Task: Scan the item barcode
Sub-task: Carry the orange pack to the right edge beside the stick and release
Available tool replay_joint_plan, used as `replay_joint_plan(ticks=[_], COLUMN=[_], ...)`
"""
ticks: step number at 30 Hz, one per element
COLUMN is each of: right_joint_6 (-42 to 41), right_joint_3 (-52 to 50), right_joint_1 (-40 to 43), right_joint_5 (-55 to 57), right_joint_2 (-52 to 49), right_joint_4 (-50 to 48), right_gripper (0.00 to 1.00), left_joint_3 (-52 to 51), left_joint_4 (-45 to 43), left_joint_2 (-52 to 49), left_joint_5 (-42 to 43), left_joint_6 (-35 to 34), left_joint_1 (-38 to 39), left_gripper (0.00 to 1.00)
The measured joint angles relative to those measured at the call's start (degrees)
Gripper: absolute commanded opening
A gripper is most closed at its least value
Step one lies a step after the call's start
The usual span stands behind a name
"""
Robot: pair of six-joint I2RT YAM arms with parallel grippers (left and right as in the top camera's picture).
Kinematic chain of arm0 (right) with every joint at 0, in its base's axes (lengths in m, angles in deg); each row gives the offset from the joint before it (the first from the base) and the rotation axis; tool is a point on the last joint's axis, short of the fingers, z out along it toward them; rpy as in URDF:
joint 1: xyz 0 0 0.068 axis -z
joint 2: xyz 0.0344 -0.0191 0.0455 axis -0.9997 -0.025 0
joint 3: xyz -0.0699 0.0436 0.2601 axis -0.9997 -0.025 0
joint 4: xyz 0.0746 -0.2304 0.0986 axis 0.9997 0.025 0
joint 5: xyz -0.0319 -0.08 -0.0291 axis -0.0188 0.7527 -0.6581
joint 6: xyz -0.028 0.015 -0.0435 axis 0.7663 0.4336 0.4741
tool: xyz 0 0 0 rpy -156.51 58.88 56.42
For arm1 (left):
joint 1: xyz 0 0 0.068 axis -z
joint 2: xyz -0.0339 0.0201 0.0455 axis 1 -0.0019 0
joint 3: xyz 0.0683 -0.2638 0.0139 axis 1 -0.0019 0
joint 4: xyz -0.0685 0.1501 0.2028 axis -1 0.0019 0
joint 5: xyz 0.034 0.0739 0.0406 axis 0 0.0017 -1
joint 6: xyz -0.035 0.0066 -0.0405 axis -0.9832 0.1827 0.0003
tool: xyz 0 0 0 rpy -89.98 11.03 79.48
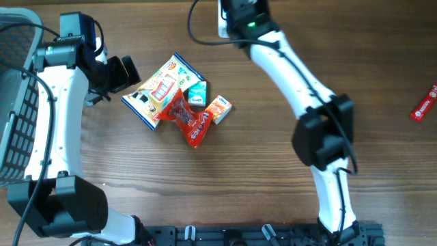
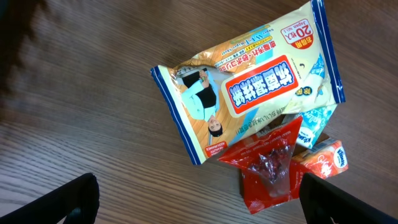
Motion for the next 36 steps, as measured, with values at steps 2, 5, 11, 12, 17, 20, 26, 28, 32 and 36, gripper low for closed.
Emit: replay_joint_plan(ticks=[2, 5, 11, 12, 17, 20, 26, 28, 32, 36], right_joint_6=[-2.3, -5.1, -7.4, -7.6, -11.8, -14.9, -19.4, -20.3, -20.9, -21.1], right_joint_3=[0.1, 0.6, 0.9, 0.9, 0.9, 0.5, -5.7, -8.5, -13.0, -17.6], right_joint_1=[2.5, 7.5, 20.6, 22.5, 31.9, 37.4, 46.2, 48.2, 50.4, 51.4], right_joint_5=[-1.2, -2.7, -3.5, -3.4, -3.7, -4.9, -7.9, -8.2, -8.8, -8.8], right_joint_2=[3.5, 6.6, 7.6, 7.6, 7.6, 7.6, 7.6, 7.6, 7.6, 7.6], right_joint_4=[2.8, 7.8, 18.8, 19.6, 24.6, 26.0, 24.9, 23.5, 20.0, 16.1], right_gripper=[0.04, 0.04, 0.04, 0.04, 0.04, 0.04, 0.04, 0.04, 0.04, 0.04], left_joint_3=[0.0, 0.0, 0.0, 0.0, 0.0, 0.0, 0.0, 0.0, 0.0, 0.0], left_joint_4=[0.0, 0.0, 0.0, 0.0, 0.0, 0.0, 0.0, 0.0, 0.0, 0.0], left_joint_2=[0.0, 0.0, 0.0, 0.0, 0.0, 0.0, 0.0, 0.0, 0.0, 0.0], left_joint_5=[0.0, 0.0, 0.0, 0.0, 0.0, 0.0, 0.0, 0.0, 0.0, 0.0], left_joint_6=[0.0, 0.0, 0.0, 0.0, 0.0, 0.0, 0.0, 0.0, 0.0, 0.0], left_joint_1=[0.0, 0.0, 0.0, 0.0, 0.0, 0.0, 0.0, 0.0, 0.0, 0.0], left_gripper=[1.0, 1.0, 1.0, 1.0, 1.0, 1.0, 1.0, 1.0, 1.0, 1.0])
